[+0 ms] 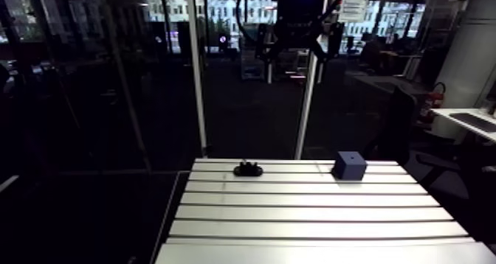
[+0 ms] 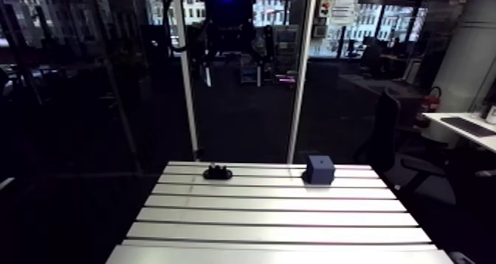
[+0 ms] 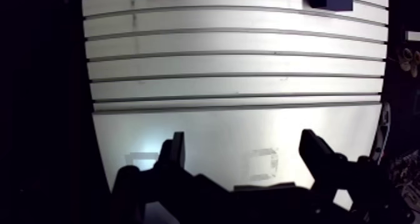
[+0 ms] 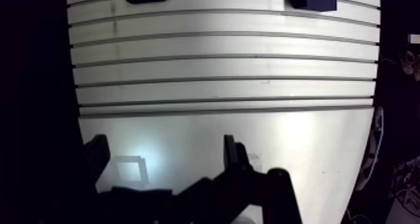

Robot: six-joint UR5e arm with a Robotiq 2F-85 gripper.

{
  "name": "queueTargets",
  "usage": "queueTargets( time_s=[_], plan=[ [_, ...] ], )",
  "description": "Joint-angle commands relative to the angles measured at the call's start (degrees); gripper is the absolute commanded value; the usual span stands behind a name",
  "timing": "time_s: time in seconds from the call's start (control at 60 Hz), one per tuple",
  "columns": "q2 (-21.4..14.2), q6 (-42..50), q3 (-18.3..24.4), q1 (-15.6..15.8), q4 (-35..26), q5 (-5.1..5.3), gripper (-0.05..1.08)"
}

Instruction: Pick up the M10 bolt and insert it into the hole until fully seated.

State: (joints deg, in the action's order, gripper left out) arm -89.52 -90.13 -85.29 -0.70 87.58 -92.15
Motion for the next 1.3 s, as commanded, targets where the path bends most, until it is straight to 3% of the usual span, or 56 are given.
queueTargets(
  time_s=[0.017,0.85,1.3],
  plan=[
    [6.68,-1.14,5.45,3.6,3.69,1.05,0.0],
    [7.32,-1.13,4.94,3.69,4.41,0.61,0.0],
    [13.8,-1.05,-0.28,4.21,21.19,0.49,0.0]
  ],
)
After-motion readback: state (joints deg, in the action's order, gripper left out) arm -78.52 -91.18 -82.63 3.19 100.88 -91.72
